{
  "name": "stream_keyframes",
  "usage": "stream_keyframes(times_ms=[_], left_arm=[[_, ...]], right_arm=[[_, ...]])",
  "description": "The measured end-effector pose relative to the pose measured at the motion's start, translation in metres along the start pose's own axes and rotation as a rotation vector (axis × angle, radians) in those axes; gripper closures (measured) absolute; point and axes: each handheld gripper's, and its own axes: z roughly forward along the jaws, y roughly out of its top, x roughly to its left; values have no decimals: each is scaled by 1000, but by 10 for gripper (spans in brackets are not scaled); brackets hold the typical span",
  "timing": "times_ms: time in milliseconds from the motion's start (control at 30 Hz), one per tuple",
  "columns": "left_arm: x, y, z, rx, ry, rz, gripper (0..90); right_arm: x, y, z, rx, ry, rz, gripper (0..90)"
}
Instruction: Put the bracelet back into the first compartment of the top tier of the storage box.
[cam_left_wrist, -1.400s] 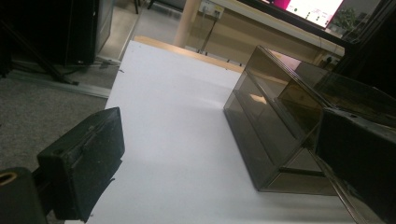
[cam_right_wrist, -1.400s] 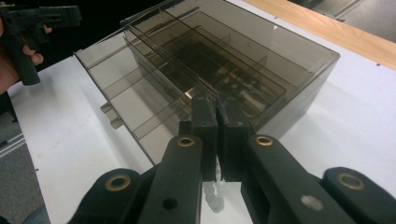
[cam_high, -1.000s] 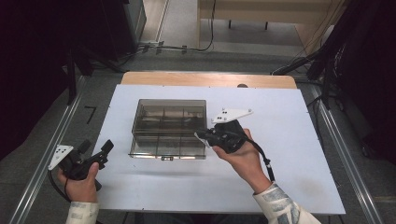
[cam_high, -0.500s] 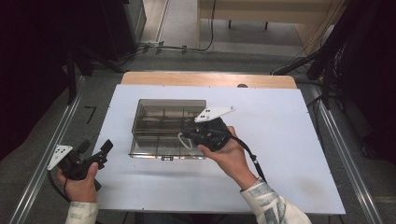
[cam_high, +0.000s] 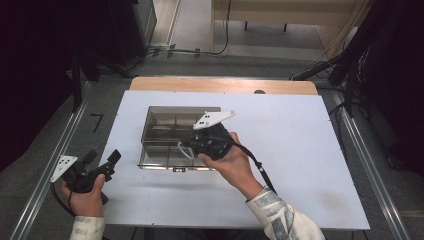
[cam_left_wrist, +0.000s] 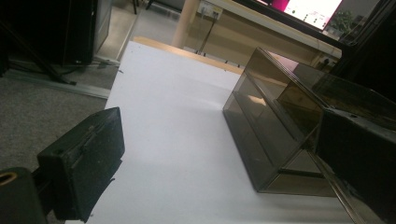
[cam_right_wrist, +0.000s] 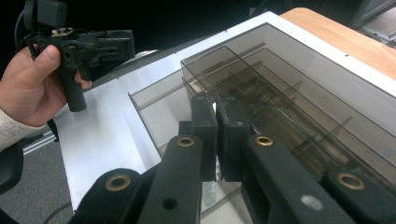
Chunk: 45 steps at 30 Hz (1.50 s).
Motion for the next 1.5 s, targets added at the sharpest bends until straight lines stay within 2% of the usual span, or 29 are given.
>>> stream_keyframes(times_ms=[833,1500], left_arm=[[0,0,0,3,-4,-6,24],[1,0,0,1,-7,-9,25]], right_arm=[[15,18,31,7,56,-25,848],[24,27,49,6,79,-28,847]])
